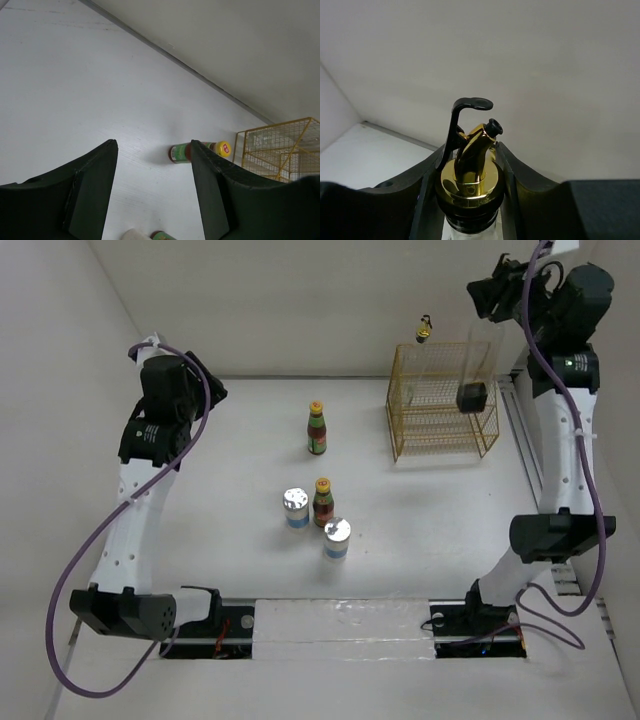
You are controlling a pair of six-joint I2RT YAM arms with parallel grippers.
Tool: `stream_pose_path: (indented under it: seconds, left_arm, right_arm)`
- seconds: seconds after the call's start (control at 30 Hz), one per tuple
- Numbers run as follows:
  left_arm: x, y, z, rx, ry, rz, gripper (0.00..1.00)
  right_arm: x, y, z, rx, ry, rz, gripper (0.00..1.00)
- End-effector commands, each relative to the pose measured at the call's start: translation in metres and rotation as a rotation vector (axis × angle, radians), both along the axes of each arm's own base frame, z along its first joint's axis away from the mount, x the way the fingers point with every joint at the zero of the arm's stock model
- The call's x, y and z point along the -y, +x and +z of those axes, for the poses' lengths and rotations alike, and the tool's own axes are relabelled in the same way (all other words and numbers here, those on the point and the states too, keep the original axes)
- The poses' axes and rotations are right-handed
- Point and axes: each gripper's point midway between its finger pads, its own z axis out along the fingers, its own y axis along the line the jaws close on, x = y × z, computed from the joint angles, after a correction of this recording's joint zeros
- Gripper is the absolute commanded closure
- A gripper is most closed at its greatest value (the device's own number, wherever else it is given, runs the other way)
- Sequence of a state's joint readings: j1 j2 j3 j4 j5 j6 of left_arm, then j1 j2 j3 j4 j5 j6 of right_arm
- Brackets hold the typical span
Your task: Organize the condiment bottles
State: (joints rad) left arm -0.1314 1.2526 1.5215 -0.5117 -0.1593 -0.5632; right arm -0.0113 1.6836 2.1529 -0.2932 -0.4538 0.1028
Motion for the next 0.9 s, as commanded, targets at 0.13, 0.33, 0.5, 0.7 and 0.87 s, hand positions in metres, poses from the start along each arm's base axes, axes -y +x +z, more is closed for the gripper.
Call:
stream_pose_path:
  seconds: [0.13,0.33,0.5,0.7,0.87]
  left_arm:
    - [0.003,0.002,0.012,0.041,-0.001,-0.015,0.45]
    - [0.003,0.002,-0.004,0.004,0.003,-0.015,0.45]
    - [0.009,0.004,-0.007,-0.005,-0.024,-0.036,0.45]
    - [0.012,0.009,-0.015,-0.026,-0.025,-0.045,0.45]
    - [0.012,0.011,-0.018,-0.035,-0.024,-0.045,0.45]
  right_arm:
    - [0.068,-0.001,0.026,0.104,-0.088,-0.095,1.00]
    - [0.102,0.026,0.017,0.100,-0.104,-0.112,1.00]
    - [0.105,0.047,0.019,0.125,-0.104,-0.099,1.00]
    - [0.110,0.068,0.019,0.156,-0.058,-0.098,1.00]
    - [0.112,0.068,0.036,0.215,-0.036,-0.108,1.00]
